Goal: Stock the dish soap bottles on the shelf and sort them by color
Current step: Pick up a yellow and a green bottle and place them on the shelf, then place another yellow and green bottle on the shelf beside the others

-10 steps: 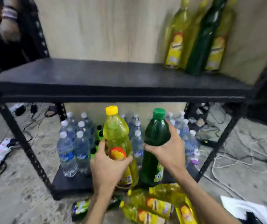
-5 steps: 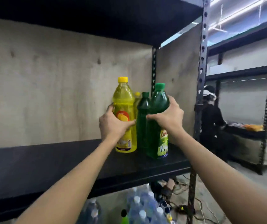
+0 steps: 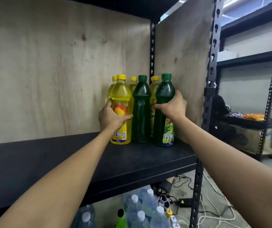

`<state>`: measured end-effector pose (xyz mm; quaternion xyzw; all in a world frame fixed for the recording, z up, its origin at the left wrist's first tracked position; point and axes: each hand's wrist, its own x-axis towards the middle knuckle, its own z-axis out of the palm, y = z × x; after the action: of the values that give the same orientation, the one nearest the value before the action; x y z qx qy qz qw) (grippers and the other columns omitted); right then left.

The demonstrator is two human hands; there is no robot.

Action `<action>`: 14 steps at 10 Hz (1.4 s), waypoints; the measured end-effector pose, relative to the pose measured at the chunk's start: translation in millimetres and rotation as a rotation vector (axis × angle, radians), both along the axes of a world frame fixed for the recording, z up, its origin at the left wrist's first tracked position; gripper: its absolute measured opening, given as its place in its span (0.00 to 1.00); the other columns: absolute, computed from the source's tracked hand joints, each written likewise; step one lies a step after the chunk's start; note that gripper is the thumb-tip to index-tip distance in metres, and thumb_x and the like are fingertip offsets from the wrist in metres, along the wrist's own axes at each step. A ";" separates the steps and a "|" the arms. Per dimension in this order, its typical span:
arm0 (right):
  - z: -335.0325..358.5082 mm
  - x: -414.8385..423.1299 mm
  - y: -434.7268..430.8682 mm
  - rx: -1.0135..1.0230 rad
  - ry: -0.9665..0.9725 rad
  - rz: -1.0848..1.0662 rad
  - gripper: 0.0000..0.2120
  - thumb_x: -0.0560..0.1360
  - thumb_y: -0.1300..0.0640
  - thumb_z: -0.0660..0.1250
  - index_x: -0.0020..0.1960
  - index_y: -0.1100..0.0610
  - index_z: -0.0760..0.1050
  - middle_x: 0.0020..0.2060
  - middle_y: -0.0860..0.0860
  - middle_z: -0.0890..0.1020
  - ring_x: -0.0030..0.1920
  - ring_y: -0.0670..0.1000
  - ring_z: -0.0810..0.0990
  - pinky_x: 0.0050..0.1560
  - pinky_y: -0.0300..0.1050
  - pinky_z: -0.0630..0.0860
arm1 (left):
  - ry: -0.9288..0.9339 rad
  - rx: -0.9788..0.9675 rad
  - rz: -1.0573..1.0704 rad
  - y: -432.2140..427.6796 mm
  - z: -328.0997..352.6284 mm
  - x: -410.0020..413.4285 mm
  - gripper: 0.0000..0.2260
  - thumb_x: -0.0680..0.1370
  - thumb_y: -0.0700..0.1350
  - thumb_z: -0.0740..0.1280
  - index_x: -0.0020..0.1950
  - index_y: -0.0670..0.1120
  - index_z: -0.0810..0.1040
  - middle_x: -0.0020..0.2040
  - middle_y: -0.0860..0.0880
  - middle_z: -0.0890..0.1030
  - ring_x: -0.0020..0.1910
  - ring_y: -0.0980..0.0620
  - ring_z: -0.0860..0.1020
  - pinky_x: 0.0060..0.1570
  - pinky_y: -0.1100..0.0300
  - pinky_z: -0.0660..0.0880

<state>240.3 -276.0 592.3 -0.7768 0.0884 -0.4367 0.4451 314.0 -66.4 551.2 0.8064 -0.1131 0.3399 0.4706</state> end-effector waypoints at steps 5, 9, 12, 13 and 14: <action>-265.4 -220.2 171.8 -0.231 0.219 0.268 0.21 0.65 0.49 0.75 0.57 0.46 0.75 0.44 0.46 0.78 0.41 0.46 0.77 0.47 0.48 0.78 | -0.148 -0.514 0.179 170.9 -174.9 -277.2 0.12 0.72 0.44 0.73 0.51 0.58 0.77 0.40 0.58 0.77 0.37 0.59 0.78 0.39 0.69 0.74; -564.3 -250.6 218.0 -0.367 1.395 0.537 0.37 0.63 0.45 0.79 0.68 0.51 0.71 0.61 0.55 0.79 0.60 0.57 0.78 0.53 0.46 0.74 | 1.274 -0.768 0.822 241.1 -529.0 -332.5 0.31 0.72 0.49 0.76 0.69 0.41 0.68 0.62 0.37 0.74 0.57 0.38 0.77 0.48 0.48 0.76; -661.6 -247.5 241.8 -0.894 1.478 0.495 0.48 0.66 0.41 0.76 0.76 0.53 0.56 0.74 0.58 0.60 0.75 0.63 0.59 0.69 0.57 0.64 | 1.175 1.151 0.089 297.5 -621.7 -298.1 0.38 0.76 0.48 0.69 0.80 0.46 0.52 0.77 0.43 0.58 0.76 0.41 0.58 0.72 0.45 0.60; -675.7 -248.2 248.1 -1.027 1.454 0.461 0.44 0.70 0.48 0.73 0.77 0.55 0.53 0.75 0.61 0.59 0.75 0.65 0.58 0.68 0.61 0.63 | 1.145 1.184 0.058 296.7 -634.0 -286.5 0.37 0.77 0.52 0.68 0.80 0.45 0.52 0.76 0.43 0.61 0.76 0.42 0.60 0.73 0.47 0.60; -684.6 -249.2 247.4 -1.118 1.412 0.435 0.38 0.72 0.55 0.70 0.76 0.56 0.55 0.74 0.62 0.59 0.73 0.67 0.59 0.66 0.65 0.64 | 1.108 1.219 0.041 287.2 -638.5 -275.6 0.36 0.77 0.47 0.69 0.79 0.43 0.54 0.75 0.42 0.65 0.75 0.42 0.63 0.73 0.48 0.61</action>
<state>-8.9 -28.6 -92.2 -0.9640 -0.0321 0.2518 -0.0794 38.5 220.9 -87.2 0.9731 -0.0145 -0.2196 -0.0684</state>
